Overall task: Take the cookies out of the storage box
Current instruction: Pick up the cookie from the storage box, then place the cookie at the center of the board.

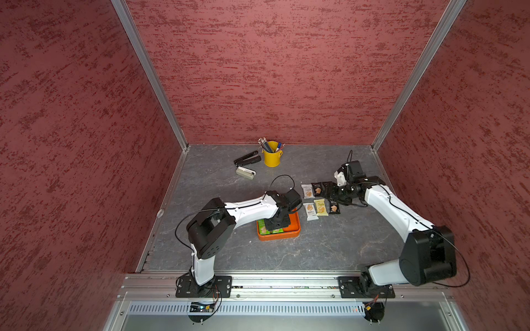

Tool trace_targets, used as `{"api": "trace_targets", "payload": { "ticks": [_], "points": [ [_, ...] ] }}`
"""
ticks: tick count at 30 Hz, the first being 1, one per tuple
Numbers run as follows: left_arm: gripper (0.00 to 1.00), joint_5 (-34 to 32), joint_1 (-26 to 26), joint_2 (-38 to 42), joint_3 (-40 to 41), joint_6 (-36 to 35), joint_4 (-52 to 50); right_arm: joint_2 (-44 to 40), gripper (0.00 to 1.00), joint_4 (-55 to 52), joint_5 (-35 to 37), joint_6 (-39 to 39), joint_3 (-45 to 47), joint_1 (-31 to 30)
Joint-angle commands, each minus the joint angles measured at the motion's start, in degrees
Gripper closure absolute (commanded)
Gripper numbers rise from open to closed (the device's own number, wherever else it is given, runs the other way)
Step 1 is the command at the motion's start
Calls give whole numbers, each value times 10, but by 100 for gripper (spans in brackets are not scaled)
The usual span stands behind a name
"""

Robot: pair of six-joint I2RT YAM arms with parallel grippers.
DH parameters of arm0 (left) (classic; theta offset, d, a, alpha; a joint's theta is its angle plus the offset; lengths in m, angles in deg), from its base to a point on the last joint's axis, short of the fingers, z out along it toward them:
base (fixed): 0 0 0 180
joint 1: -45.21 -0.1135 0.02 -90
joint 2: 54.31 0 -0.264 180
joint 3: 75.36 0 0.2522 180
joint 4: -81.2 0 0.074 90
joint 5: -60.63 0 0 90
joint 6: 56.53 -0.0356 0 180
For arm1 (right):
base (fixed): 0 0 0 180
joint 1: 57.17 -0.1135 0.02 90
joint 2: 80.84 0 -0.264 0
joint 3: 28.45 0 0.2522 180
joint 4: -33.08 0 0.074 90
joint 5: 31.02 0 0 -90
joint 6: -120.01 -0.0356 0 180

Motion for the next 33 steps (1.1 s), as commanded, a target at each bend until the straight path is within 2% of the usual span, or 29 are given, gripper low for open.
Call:
{"api": "trace_targets", "payload": {
  "ticks": [1,8,17,25,33],
  "points": [
    [60,-8,-17,29,-22,-31,-13,5,41,-4,-25,-4,-13,0],
    [61,6,-52,54,-37,-68,-5,5,41,12,-25,-24,-4,-18],
    [61,55,-132,100,-23,-121,14,42,42,43,2,-80,-29,-66],
    [61,74,-242,135,11,-202,11,99,42,65,21,-116,-77,-99],
    [61,77,-361,130,56,-291,32,153,42,84,28,-147,-117,-115]
  ]
}}
